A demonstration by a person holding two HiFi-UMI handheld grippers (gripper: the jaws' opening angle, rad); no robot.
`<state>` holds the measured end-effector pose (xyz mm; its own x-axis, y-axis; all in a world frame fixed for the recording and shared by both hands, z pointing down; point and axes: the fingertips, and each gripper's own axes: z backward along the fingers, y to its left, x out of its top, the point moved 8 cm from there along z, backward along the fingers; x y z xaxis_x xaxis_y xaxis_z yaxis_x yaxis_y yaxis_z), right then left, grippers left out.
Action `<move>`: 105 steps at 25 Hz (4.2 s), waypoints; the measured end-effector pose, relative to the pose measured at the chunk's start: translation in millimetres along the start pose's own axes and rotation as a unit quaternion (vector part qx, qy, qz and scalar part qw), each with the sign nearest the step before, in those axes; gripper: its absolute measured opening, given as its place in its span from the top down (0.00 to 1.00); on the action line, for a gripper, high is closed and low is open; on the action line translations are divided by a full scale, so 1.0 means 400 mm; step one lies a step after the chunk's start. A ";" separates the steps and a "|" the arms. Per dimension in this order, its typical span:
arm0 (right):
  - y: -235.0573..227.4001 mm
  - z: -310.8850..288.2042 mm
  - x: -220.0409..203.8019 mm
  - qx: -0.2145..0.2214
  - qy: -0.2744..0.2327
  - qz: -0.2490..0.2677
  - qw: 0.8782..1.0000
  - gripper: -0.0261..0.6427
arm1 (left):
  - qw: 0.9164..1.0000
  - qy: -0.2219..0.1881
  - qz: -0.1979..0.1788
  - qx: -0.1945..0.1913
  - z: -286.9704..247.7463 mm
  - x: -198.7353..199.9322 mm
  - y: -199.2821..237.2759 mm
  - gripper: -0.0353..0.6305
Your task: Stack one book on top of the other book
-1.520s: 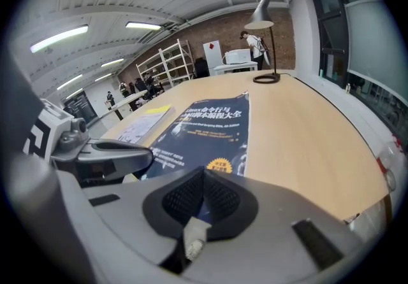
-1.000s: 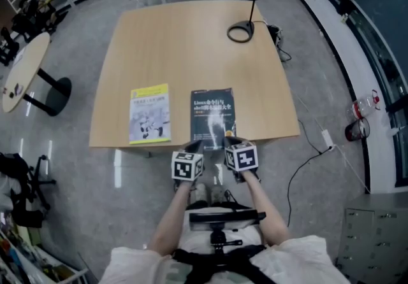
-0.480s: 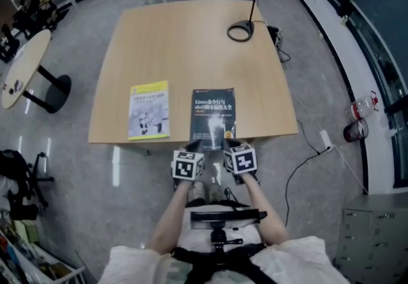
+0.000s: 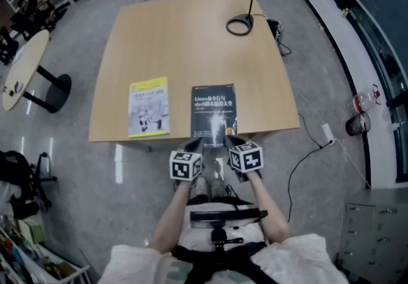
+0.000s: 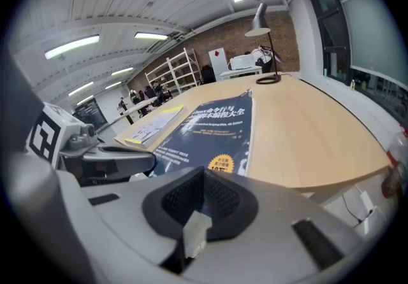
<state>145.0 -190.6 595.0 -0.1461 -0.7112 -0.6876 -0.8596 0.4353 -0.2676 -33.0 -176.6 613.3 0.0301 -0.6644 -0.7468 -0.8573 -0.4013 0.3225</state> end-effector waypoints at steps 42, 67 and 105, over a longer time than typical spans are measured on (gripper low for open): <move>-0.134 -0.042 -0.056 0.179 0.055 -0.241 0.952 0.52 | 0.940 0.037 0.233 -0.247 0.008 -0.067 0.172 0.71; -0.134 -0.049 -0.052 0.197 0.071 -0.232 0.950 0.53 | 0.929 0.109 0.239 -0.262 -0.094 -0.051 0.108 0.53; 0.026 0.022 0.129 0.199 -0.003 -0.014 0.980 0.63 | 0.981 -0.091 0.113 -0.131 0.120 0.088 0.096 0.55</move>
<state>133.0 -218.0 550.7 -0.1199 -0.7233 -0.6800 -0.6039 0.5968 -0.5283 -89.5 -185.2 571.4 -0.2578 -0.6404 -0.7235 -0.6696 -0.4214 0.6116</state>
